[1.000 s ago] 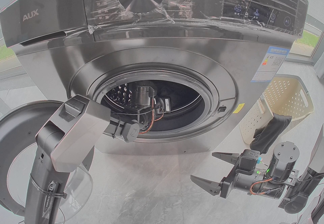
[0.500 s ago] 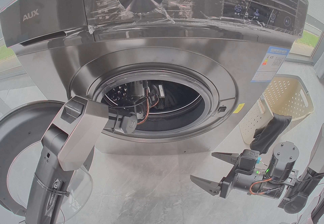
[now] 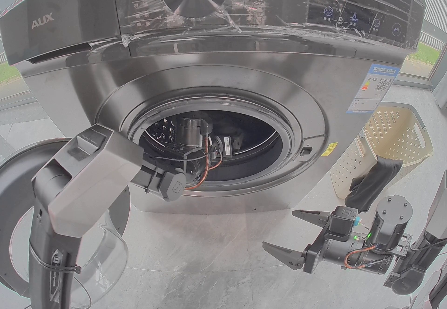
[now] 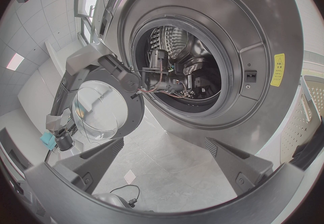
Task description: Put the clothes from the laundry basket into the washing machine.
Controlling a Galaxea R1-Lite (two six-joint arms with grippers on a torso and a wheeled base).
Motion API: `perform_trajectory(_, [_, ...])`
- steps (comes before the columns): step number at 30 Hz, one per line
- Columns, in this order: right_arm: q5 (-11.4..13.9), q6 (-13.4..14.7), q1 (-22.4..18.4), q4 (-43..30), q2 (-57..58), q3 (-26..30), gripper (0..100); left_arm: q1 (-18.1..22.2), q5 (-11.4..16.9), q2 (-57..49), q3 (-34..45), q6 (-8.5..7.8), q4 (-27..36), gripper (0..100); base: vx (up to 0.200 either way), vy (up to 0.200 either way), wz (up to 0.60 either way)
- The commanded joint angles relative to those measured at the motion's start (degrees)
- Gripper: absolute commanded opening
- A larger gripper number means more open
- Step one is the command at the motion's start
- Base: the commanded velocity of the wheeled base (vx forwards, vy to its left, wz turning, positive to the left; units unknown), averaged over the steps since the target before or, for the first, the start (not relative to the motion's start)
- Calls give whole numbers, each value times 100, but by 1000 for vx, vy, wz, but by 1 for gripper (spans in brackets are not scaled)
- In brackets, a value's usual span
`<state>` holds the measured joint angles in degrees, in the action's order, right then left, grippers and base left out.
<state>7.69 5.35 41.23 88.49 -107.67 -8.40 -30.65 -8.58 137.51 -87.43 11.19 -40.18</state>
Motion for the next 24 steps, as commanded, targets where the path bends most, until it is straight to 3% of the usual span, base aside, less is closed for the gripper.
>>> perform_trajectory(1, [-5, 1, 8, 1, 26, 31, 100, -407, 278, -1341, 1624, -354, -368, 100, 0, 0, 0])
perform_trajectory(5, [-5, 10, 8, 1, 35, 58, 100, -662, 331, -1701, 2626, -592, -1053, 100, 0, 0, 0])
perform_trajectory(7, [-13, 10, 8, 1, 35, 66, 100, -723, 348, -1771, 2810, -601, -1159, 100, 0, 0, 0])
perform_trajectory(10, [-5, 10, 8, 1, 141, 172, 100, -978, 375, -2308, 3821, -627, -1545, 100, 0, 0, 0])
perform_trajectory(15, [-22, 10, -1, 1, 299, 233, 100, -1303, 313, -3011, 4603, -627, -1607, 100, 0, 0, 0])
perform_trajectory(24, [-49, 10, -71, 1, 976, 805, 100, -1400, 234, -4224, 6142, -680, -2038, 100, 0, 0, 0])
